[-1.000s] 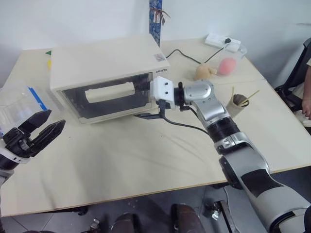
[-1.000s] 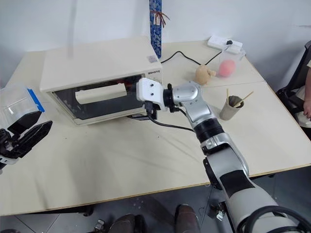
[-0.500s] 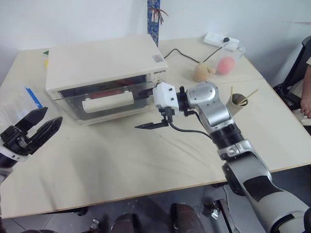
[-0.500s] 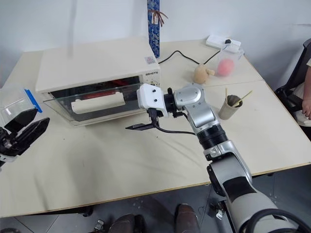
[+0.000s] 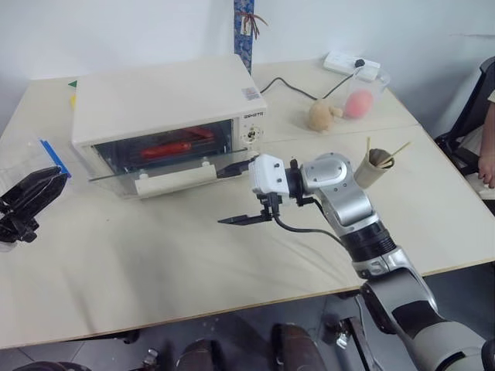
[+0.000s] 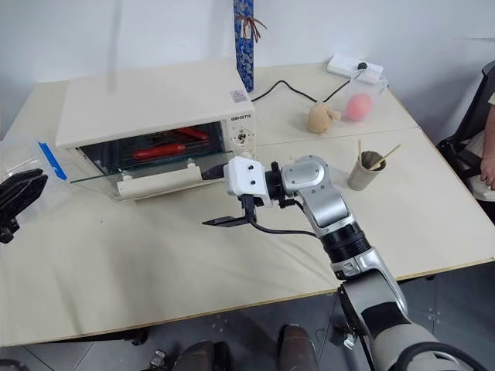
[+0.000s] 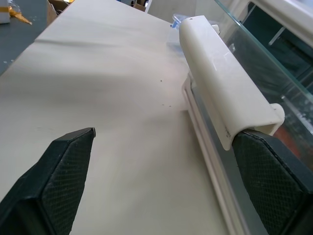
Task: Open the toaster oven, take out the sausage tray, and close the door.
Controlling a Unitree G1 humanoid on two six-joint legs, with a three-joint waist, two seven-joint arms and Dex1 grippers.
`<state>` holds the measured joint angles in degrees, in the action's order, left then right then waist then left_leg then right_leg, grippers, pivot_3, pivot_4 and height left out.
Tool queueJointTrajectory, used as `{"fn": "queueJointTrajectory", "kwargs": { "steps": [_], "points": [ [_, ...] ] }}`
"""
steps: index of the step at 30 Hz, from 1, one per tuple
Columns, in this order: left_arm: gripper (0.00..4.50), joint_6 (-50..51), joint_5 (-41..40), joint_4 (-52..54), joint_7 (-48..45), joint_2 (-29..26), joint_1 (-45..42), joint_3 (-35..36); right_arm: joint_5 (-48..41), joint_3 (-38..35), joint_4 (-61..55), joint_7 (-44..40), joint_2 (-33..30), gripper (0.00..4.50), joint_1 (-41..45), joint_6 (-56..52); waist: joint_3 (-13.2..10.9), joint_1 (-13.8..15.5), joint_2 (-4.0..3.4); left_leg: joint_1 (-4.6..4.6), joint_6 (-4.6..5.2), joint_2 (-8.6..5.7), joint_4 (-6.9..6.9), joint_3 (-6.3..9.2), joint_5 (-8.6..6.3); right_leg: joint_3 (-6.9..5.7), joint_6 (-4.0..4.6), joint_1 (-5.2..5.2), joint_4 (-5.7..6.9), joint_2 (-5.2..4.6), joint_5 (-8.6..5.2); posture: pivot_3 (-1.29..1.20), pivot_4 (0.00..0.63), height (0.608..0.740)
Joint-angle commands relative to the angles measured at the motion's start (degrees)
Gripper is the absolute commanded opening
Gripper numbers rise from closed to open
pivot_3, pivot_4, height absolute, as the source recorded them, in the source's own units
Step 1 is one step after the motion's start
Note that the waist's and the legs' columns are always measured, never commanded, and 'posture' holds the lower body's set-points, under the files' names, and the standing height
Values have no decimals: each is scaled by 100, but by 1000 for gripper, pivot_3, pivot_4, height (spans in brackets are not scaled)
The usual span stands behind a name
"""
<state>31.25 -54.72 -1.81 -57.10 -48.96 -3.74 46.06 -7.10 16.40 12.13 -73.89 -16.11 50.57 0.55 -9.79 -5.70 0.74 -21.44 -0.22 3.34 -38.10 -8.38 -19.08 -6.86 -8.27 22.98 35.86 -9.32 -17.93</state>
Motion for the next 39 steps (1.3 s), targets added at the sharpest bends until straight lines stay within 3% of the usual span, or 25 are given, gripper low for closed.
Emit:
{"fn": "queueJointTrajectory", "kwargs": {
  "steps": [1,12,23,34,39],
  "points": [
    [147,95,80,-289,-246,-271,-184,-173,-188,53,-518,69,61,4500,-24,-66,0,2,0,0,0,0,0,-1,0,0,0,1,0,0,0,0,150,740],
    [46,69,875,-930,-515,-274,-1312,-1640,-247,69,-1386,383,-113,4500,-456,-659,-1,69,3,-4,-3,-1,0,-24,-2,-3,0,11,9,4,0,0,150,740],
    [46,172,1135,-1151,-861,-254,-1729,-2199,1,151,-2258,852,-672,4500,-1088,-1574,0,107,6,-11,-4,-2,-5,-37,-2,-5,0,20,11,4,0,0,150,740],
    [46,215,1412,-1107,-1174,-322,-1612,-2516,357,234,-2704,814,-1873,4500,-1780,-2087,-1,181,11,-13,-4,-2,-12,-43,-3,-3,0,19,10,3,0,0,150,740],
    [46,98,1642,-1071,-1315,-280,-1523,-2740,59,-160,-3221,667,-2663,4500,-2295,-2860,-2,274,15,-14,-3,-1,-18,-46,-3,-2,0,19,9,3,0,0,150,740]
  ]
}}
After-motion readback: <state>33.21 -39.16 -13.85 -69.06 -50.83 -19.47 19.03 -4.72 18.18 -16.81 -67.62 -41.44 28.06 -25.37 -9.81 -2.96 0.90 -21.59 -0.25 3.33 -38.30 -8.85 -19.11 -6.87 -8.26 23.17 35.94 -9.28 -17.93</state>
